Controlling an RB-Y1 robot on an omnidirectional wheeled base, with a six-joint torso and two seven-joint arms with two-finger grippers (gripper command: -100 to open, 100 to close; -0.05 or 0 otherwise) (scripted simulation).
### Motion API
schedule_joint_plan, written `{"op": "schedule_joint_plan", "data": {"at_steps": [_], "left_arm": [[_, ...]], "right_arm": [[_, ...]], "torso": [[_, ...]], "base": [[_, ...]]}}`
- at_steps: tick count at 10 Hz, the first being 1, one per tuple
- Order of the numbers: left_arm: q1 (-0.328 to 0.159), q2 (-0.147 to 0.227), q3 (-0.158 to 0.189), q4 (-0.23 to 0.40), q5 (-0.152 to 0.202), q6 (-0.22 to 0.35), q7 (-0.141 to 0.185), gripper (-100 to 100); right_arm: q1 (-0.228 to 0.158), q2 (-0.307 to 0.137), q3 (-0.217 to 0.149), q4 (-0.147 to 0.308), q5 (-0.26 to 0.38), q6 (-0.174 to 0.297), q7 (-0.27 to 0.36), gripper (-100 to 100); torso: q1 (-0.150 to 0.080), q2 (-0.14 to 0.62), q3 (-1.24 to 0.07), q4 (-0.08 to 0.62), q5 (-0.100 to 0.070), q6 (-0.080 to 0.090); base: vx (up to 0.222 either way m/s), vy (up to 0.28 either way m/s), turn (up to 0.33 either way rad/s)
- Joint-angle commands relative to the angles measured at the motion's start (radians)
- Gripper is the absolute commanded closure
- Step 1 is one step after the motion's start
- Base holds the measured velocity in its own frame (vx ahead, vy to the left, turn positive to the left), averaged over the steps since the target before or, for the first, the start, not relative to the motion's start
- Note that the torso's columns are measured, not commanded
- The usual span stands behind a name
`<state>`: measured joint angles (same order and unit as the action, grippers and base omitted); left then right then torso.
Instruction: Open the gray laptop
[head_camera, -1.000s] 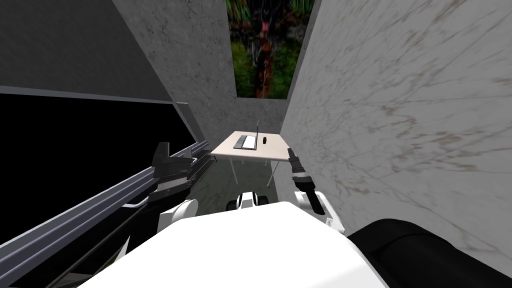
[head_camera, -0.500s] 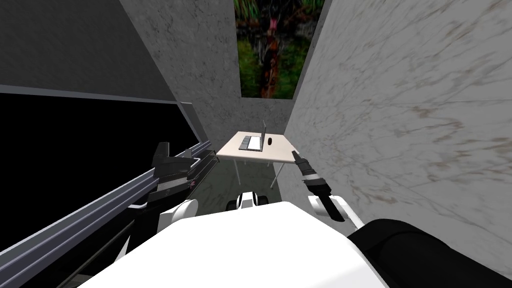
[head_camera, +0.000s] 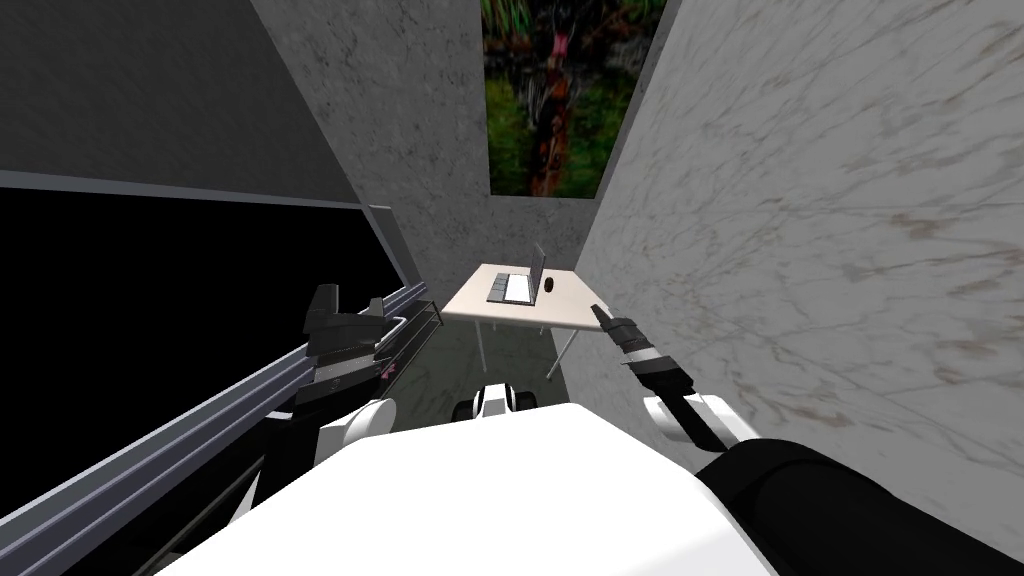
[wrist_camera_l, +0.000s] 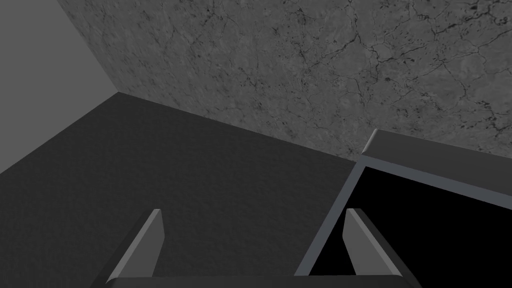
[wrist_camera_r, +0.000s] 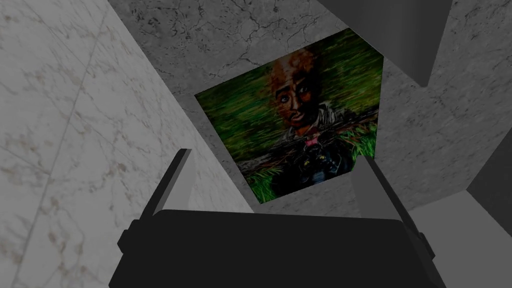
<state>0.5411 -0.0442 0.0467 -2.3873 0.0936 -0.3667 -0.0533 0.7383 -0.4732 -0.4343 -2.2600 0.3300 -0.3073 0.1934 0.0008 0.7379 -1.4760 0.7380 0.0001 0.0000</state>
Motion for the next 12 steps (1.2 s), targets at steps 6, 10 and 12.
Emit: {"op": "schedule_joint_plan", "data": {"at_steps": [6, 10, 12], "left_arm": [[0.0, 0.0, 0.0, 0.0, 0.0, 0.0, 0.0, 0], [0.0, 0.0, 0.0, 0.0, 0.0, 0.0, 0.0, 0], [0.0, 0.0, 0.0, 0.0, 0.0, 0.0, 0.0, 0]], "right_arm": [[0.107, -0.195, -0.175, -0.008, 0.102, 0.048, 0.032, -100], [0.172, -0.318, -0.28, -0.011, 0.163, 0.076, 0.051, -100], [0.207, -0.384, -0.337, -0.01, 0.197, 0.092, 0.061, -100]], "torso": [[-0.001, 0.0, 0.0, 0.0, 0.0, 0.0], [-0.001, 0.0, 0.0, 0.0, 0.0, 0.0], [0.001, 0.0, 0.0, 0.0, 0.0, 0.0]], "base": [[0.04, 0.085, 0.019], [0.053, 0.091, 0.021], [0.057, 0.118, 0.023]]}}
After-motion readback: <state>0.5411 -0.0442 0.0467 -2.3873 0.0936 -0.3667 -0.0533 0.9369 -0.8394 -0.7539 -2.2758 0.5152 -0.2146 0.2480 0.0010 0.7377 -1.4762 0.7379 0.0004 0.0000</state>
